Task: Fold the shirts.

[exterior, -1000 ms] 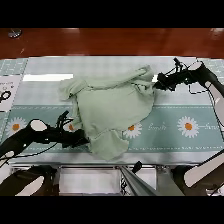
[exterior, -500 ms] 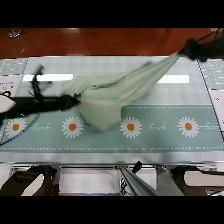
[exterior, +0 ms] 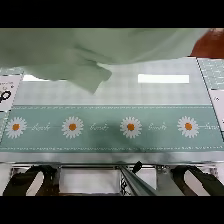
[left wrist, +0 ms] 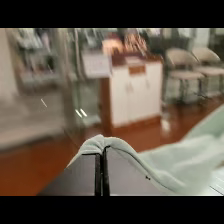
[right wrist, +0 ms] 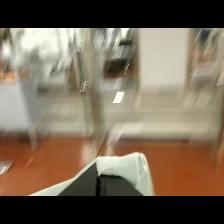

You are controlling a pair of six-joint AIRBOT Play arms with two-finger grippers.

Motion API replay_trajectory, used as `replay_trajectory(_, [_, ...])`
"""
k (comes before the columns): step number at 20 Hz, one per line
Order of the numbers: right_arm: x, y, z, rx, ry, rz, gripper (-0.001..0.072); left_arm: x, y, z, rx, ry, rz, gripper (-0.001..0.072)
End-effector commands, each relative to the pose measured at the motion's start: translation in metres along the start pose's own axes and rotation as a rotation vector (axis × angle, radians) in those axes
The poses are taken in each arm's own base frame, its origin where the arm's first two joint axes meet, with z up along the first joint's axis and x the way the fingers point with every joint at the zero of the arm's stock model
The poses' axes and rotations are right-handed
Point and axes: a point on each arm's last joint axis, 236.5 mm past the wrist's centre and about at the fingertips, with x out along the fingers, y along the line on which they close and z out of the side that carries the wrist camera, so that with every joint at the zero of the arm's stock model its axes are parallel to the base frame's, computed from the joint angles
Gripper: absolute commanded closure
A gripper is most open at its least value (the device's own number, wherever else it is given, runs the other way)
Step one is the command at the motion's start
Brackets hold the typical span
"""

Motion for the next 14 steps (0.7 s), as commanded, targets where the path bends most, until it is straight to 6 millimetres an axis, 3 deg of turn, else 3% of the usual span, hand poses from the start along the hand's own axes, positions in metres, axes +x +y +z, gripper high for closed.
replay_trajectory(1, [-0.089, 0.02, 0.053, -0.096, -0.16, -0.127, 0.0683, -0.061, -0.022, 0.063, 0.229, -0.095, 0.104, 0.0688])
replay_trajectory(4, [-0.123, 0.019, 0.044, -0.097, -0.123, -0.205, 0.0683, -0.079, -0.012, 0.051, 0.182, -0.004, 0.189, 0.0688])
replay_trajectory(6, [-0.127, 0.016, 0.009, -0.053, 0.024, -0.221, 0.0683, -0.08, -0.005, 0.017, 0.146, 0.139, 0.2, 0.0688])
replay_trajectory(9, [-0.122, -0.007, -0.067, -0.014, 0.354, -0.272, 0.0683, -0.082, 0.014, -0.058, 0.053, 0.436, 0.231, 0.0688])
replay_trajectory(12, [-0.117, -0.042, -0.145, -0.01, 0.739, -0.317, 0.0684, -0.09, 0.024, -0.153, -0.134, 0.797, 0.225, 0.0688])
replay_trajectory(14, [-0.098, -0.068, -0.189, 0.017, 0.904, -0.33, 0.0684, -0.084, 0.033, -0.209, -0.221, 0.961, 0.207, 0.0689])
